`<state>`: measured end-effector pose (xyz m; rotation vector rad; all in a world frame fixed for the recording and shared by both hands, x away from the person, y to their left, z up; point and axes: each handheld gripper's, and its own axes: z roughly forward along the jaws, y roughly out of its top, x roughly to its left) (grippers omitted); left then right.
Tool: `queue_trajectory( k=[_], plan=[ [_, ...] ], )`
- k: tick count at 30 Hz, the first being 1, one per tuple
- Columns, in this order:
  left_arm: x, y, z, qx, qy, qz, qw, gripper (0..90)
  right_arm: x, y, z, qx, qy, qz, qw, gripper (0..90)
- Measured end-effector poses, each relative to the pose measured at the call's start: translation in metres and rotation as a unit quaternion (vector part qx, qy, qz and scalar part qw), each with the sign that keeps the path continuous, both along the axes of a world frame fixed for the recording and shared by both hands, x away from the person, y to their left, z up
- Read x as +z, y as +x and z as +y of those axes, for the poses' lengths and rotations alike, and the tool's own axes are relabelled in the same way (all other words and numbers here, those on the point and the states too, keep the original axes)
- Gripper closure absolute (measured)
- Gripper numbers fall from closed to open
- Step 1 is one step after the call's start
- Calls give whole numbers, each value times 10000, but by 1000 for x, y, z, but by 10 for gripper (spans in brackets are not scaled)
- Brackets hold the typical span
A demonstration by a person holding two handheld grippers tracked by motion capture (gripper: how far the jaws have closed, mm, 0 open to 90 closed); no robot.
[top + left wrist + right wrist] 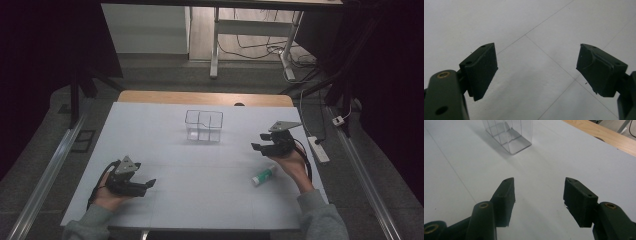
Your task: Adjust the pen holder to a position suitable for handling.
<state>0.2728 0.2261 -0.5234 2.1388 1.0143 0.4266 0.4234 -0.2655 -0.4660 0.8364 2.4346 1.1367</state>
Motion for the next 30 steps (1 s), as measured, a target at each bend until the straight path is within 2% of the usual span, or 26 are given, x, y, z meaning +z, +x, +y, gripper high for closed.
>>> queue_trajectory(
  k=[11,17,22,24,27,30],
  plan=[
    [0,1,0,-8,-1,-7,10000,170,3,-7,-20,263,-31,77,9996,396],
    [0,1,0,-18,12,-4,10000,169,2,-11,-24,389,-251,64,9989,368],
    [0,1,0,-14,7,-7,10000,169,2,-12,-27,552,-336,187,9977,352],
    [0,1,0,-10,16,-4,10000,170,2,-13,-27,668,-390,227,9967,344],
    [0,1,0,-6,17,-4,10000,170,2,-15,-25,788,-598,210,9949,335],
    [0,1,0,-14,23,-3,10000,169,2,-16,-26,882,-608,257,9939,328]
  ],
)
